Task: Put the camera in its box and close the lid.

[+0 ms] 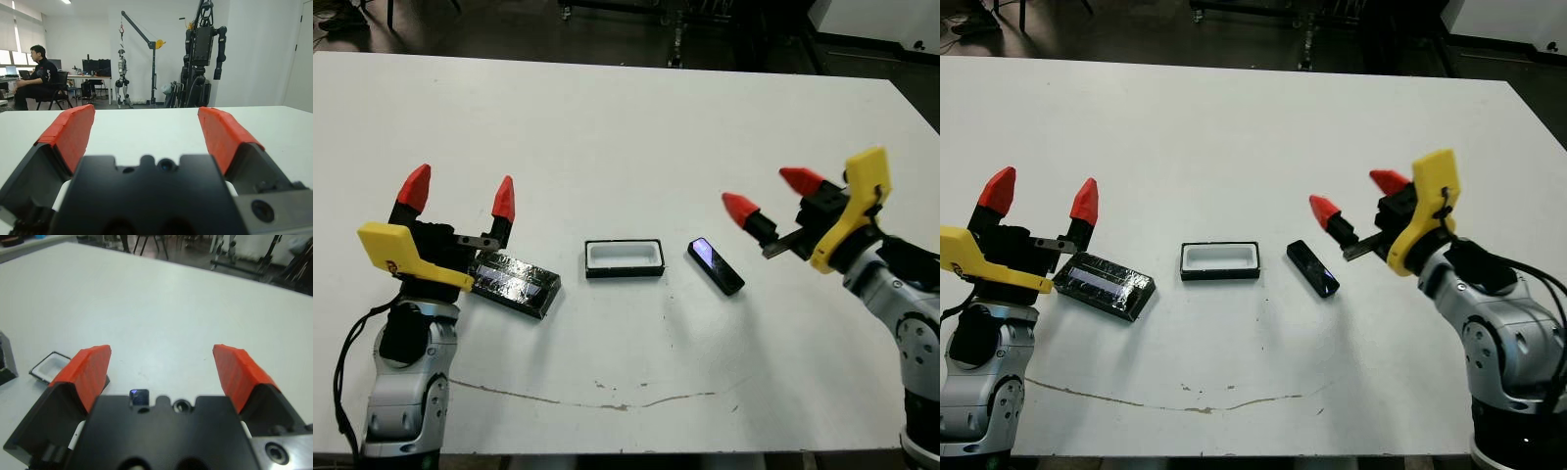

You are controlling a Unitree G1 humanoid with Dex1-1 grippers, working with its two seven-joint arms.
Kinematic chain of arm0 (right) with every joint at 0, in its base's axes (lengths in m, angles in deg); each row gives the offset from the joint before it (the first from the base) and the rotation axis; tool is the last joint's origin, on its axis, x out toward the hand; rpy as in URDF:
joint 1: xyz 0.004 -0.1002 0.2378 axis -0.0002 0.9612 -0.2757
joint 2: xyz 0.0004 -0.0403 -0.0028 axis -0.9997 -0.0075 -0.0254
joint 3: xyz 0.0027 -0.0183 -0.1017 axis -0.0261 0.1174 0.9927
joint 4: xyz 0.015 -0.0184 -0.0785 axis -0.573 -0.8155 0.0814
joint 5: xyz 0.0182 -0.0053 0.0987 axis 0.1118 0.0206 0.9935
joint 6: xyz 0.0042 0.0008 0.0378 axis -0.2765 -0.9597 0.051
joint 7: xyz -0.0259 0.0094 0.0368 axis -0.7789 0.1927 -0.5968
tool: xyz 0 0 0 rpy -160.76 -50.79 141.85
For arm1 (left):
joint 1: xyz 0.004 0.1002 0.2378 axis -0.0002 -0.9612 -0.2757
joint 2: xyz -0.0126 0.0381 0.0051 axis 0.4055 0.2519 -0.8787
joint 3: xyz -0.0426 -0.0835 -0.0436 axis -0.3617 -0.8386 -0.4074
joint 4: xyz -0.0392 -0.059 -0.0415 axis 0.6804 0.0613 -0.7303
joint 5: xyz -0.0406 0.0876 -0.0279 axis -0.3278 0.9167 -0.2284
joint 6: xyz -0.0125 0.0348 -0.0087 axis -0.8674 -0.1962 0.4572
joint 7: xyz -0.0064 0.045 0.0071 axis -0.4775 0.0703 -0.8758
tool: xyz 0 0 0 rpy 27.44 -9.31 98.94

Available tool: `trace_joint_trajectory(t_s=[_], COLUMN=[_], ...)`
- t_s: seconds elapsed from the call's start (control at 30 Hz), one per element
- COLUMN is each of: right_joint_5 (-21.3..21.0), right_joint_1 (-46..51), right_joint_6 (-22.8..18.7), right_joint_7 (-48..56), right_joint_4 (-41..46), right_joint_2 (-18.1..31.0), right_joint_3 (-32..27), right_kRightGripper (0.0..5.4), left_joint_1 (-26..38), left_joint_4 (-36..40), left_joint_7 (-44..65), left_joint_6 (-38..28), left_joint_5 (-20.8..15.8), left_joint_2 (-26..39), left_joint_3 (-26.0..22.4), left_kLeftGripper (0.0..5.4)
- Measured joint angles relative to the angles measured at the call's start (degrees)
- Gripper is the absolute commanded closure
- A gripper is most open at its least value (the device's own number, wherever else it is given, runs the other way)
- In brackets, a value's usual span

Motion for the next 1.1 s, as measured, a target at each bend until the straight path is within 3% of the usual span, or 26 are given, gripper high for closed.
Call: trace_joint_trajectory(t_s=[0.33, 1.1], right_joint_5=[-0.8, -7.4], right_joint_1=[1.3, 0.5], right_joint_6=[-5.0, -7.2], right_joint_7=[-0.8, 0.3], right_joint_4=[0.0, -1.9], right_joint_2=[0.8, 3.6], right_joint_3=[3.1, 10.0], right_kRightGripper=[0.00, 0.00], left_joint_1=[0.0, -0.1], left_joint_4=[0.2, 0.5], left_joint_7=[-0.6, -0.9], left_joint_6=[0.4, 0.4], left_joint_5=[-0.2, 0.6], left_joint_2=[-0.1, -0.1], left_joint_3=[0.3, 0.8], left_kLeftGripper=[0.01, 0.01])
